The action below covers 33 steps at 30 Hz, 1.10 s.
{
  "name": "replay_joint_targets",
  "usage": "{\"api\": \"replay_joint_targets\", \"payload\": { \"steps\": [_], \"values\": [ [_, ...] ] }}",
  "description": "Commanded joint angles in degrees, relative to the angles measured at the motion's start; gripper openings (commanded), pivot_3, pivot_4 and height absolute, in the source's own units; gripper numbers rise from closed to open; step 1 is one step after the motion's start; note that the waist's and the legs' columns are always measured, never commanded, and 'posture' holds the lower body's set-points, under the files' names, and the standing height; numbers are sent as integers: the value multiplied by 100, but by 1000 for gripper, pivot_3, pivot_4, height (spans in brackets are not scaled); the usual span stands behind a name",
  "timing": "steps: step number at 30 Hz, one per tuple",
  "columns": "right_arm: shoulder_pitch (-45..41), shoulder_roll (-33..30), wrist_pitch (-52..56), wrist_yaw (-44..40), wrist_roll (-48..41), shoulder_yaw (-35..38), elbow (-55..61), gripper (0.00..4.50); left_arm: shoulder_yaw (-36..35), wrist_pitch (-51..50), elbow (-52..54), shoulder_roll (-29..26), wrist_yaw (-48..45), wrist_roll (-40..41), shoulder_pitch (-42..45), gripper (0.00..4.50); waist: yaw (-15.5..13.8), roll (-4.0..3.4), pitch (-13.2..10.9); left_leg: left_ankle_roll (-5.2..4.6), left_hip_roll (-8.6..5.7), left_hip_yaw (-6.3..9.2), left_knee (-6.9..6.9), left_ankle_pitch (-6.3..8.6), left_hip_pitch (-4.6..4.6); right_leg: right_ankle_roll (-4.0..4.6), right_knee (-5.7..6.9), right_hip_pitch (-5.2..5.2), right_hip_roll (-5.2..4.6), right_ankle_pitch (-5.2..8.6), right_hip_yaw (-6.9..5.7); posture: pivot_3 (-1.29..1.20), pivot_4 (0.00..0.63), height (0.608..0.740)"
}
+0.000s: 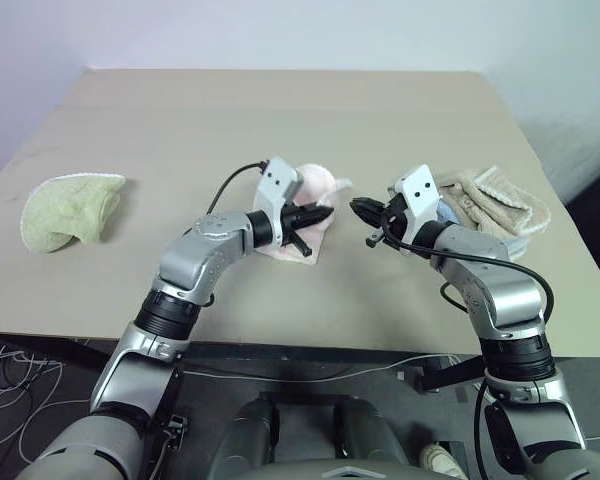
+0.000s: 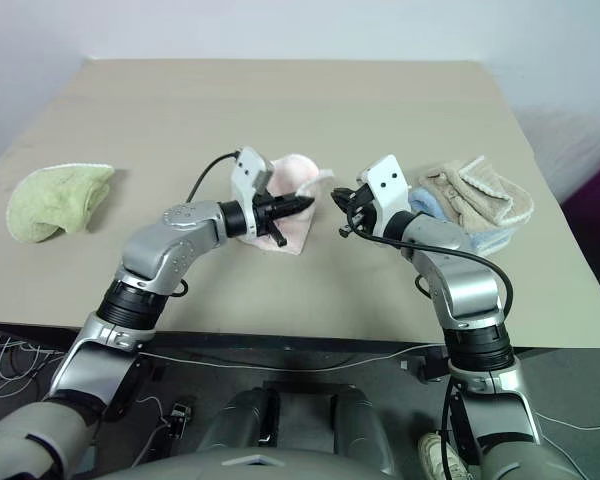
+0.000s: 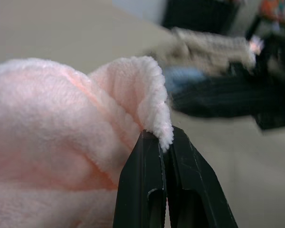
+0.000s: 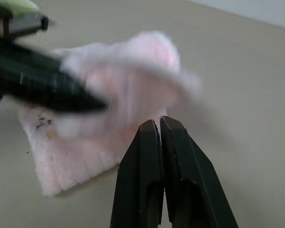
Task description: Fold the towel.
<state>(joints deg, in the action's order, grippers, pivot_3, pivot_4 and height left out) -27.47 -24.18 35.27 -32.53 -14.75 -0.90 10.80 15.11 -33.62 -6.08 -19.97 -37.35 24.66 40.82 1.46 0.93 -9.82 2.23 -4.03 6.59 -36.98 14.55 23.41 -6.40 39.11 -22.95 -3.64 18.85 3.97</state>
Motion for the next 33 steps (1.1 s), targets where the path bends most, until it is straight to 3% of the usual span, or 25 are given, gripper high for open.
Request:
{"api": "replay_joint_targets", "payload": {
  "steps": [1, 12, 17, 21, 31, 33],
  "values": [
    [25, -61, -55, 112, -49, 205, 295, 166, 127, 281, -36, -183, -316, -438, 7, 31, -26, 0, 0, 0, -1, 0, 0, 0, 1, 0, 0, 0, 0, 0, 0, 0, 150, 740],
    [16, -63, -79, 142, -70, 148, 316, 166, -96, 409, -134, -715, -711, -924, -389, 31, -45, 0, 0, -1, -2, 1, -1, 0, 1, 0, -2, 1, -4, 0, -1, 0, 150, 740],
    [-40, -45, -118, 98, -46, 67, 251, 166, -309, 425, -129, -553, -731, -878, -414, 31, -60, 0, 0, -1, -3, 1, -2, 0, 1, 0, -2, 3, -5, 0, -2, 0, 150, 740],
    [-36, -35, -119, 95, -40, 27, 260, 166, -622, 257, 121, -413, -907, -508, -466, 1053, -48, 0, 0, -1, -3, 1, -2, 0, 2, 0, -2, 2, -5, 0, -2, 0, 150, 740],
    [13, -65, -67, 102, -63, 51, 358, 166, -1466, -190, 940, -852, -1513, 422, -972, 4336, -33, 0, -1, -1, 0, 1, -2, 0, 1, 0, -1, 1, -6, 0, -1, 0, 150, 740],
    [10, -73, -30, 73, -132, 100, 392, 166, -1910, -189, 935, -1019, -1596, 683, -1080, 4476, -35, 0, -1, -1, 0, 2, -2, 0, 1, 0, -1, 1, -7, 0, -1, 0, 150, 740]
  ]
}}
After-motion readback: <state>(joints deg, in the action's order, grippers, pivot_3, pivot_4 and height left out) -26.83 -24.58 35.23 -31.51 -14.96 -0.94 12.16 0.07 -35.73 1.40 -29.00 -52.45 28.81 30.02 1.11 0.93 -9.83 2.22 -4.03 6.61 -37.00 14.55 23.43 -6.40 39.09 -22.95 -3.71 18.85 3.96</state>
